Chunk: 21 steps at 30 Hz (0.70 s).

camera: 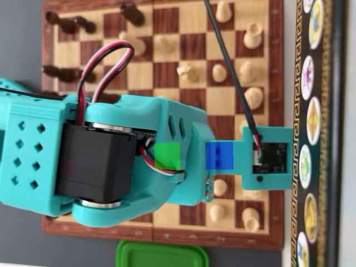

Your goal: Play chess

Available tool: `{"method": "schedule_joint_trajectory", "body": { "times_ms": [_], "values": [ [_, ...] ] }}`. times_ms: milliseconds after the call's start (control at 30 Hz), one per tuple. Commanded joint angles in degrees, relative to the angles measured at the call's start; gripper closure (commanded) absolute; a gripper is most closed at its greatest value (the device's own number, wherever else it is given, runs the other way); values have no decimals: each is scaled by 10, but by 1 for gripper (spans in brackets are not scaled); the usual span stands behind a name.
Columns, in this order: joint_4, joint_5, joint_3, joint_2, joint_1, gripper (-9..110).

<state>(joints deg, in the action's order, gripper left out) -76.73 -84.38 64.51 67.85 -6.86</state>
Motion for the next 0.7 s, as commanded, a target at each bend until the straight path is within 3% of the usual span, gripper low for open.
{"method": "schedule_joint_trajectory", "body": {
  "times_ms": [0,667],
  "values": [
    [5,3,14,54,-13,94],
    [6,3,167,158,-35,94]
  ]
}}
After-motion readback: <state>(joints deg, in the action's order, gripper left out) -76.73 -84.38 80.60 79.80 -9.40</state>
